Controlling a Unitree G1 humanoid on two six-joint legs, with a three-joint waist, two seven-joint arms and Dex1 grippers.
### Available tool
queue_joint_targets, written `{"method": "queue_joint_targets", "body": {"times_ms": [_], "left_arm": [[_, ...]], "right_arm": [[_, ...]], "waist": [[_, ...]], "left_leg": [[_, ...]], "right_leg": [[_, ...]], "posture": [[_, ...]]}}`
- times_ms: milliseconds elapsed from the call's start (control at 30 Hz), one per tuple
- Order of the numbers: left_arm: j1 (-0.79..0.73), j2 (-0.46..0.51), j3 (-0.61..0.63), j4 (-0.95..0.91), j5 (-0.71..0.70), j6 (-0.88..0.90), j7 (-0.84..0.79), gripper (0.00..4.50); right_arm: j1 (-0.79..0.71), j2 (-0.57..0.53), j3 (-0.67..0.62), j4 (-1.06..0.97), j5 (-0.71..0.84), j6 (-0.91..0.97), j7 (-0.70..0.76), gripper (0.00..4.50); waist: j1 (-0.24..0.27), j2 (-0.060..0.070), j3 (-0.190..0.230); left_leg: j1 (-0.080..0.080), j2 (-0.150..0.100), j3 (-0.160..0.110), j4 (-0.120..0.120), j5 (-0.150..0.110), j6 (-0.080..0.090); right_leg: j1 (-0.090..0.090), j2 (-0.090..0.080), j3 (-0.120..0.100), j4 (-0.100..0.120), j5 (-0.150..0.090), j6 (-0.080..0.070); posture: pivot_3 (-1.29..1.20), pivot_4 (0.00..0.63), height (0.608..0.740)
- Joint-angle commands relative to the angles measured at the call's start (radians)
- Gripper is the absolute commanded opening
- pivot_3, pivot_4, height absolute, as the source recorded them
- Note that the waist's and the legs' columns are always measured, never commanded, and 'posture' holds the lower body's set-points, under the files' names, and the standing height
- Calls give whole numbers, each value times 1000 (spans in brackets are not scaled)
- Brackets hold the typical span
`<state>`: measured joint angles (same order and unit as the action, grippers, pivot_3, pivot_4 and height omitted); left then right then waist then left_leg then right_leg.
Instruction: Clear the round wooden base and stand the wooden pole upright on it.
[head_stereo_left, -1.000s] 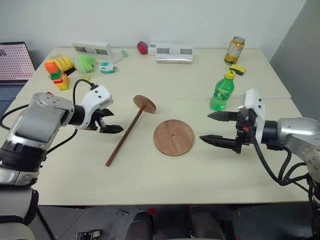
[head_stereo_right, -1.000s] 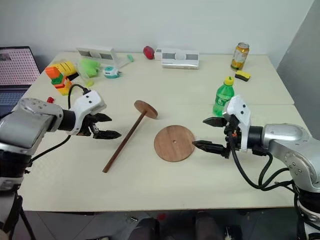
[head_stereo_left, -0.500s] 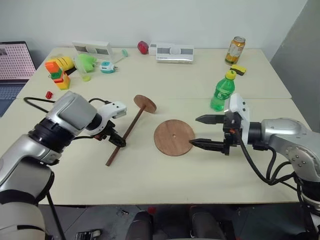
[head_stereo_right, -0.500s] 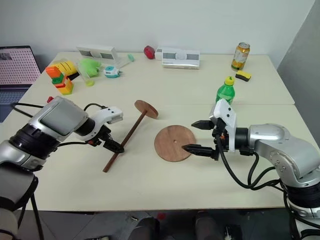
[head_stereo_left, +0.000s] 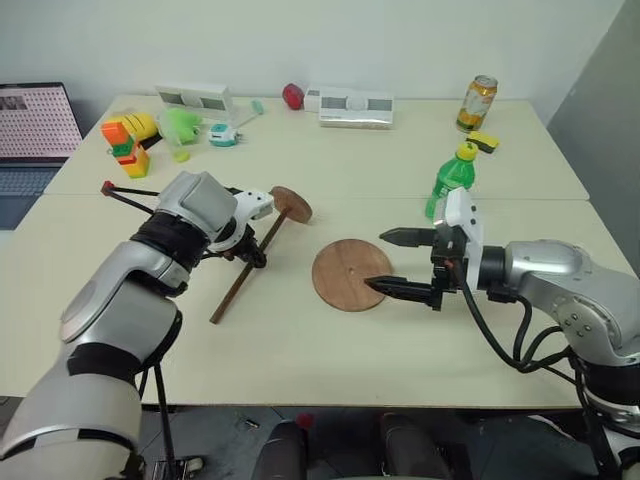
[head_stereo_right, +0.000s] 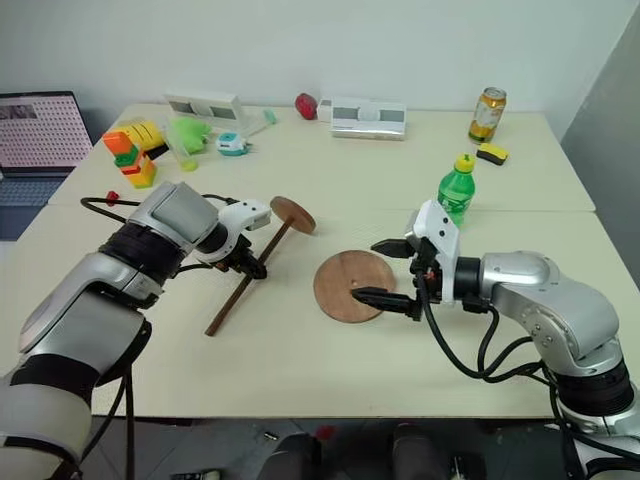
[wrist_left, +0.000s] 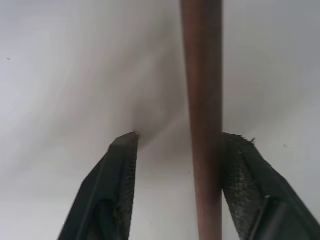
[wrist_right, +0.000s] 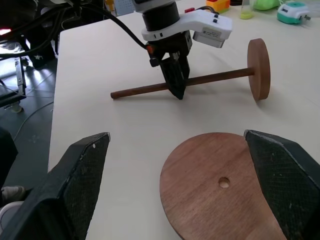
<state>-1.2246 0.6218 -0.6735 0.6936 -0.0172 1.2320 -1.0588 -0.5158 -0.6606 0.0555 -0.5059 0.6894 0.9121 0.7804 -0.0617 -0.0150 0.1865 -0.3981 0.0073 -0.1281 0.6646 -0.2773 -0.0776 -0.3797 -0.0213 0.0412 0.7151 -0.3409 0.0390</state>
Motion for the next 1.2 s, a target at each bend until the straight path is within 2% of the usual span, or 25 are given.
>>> {"method": "queue_joint_targets", "body": {"times_ms": [33,233,333,467,500,600,667,733,800,967,1200], "left_arm": [[-2,-17,19,11,9,-14,-11,1420],[5,-20,65,6,8,15,6,265],[16,-8,100,-8,-1,43,17,265],[35,19,208,-73,-21,32,63,265],[33,28,259,-108,-41,26,71,265],[17,1,536,-175,-125,-36,185,265],[39,-36,698,-237,-180,-150,268,265],[69,-77,797,-307,-217,-260,327,265],[113,-141,875,-420,-329,-336,262,265],[238,-244,875,-574,-419,-512,196,265],[418,-304,735,-696,-429,-723,70,265]], "right_arm": [[4,-1,-16,-43,11,-13,-10,4500],[2,7,-13,-40,15,-11,-20,4500],[1,8,-4,-36,10,-16,-19,4500],[3,4,-6,-42,12,-16,-18,4500],[5,-1,-9,-45,14,-15,-14,4500],[20,-16,-19,-55,16,-14,-10,4500],[25,-17,-24,-60,17,-16,-13,4500],[26,-14,-27,-60,18,-18,-17,4500],[38,-14,-39,-72,32,-19,-13,4500],[63,-43,-42,-83,16,-23,-8,4500],[118,-131,-36,-65,-53,-12,-36,4500]], "waist": [[2,0,0],[4,0,0],[3,0,0],[2,0,0],[1,0,0],[4,-1,0],[6,-2,0],[5,-2,0],[5,-2,0],[6,-1,0],[6,-1,0]], "left_leg": [[0,0,0,0,0,0],[-1,0,0,0,1,-1],[-1,0,0,0,1,-1],[-1,0,0,0,1,-1],[-1,0,0,0,1,-1],[-3,1,-1,0,1,-1],[-4,2,-2,0,1,-2],[-4,1,0,0,1,-2],[-4,2,0,0,1,-2],[-3,1,2,0,1,-2],[-2,1,4,0,1,-2]], "right_leg": [[0,0,0,0,0,0],[0,0,0,-1,0,0],[0,0,0,-1,0,0],[-1,0,0,-1,0,0],[-1,0,0,-1,0,0],[-3,0,0,-1,0,0],[-4,-1,-1,-1,0,0],[-4,-2,0,-1,0,0],[-4,-2,0,-1,0,0],[-4,-3,1,-1,0,0],[-3,-1,2,0,0,0]], "posture": [[0,150,740],[0,150,740],[0,150,740],[0,150,740],[0,150,740],[0,150,740],[0,150,740],[0,150,740],[0,150,740],[0,150,740],[0,150,740]]}}
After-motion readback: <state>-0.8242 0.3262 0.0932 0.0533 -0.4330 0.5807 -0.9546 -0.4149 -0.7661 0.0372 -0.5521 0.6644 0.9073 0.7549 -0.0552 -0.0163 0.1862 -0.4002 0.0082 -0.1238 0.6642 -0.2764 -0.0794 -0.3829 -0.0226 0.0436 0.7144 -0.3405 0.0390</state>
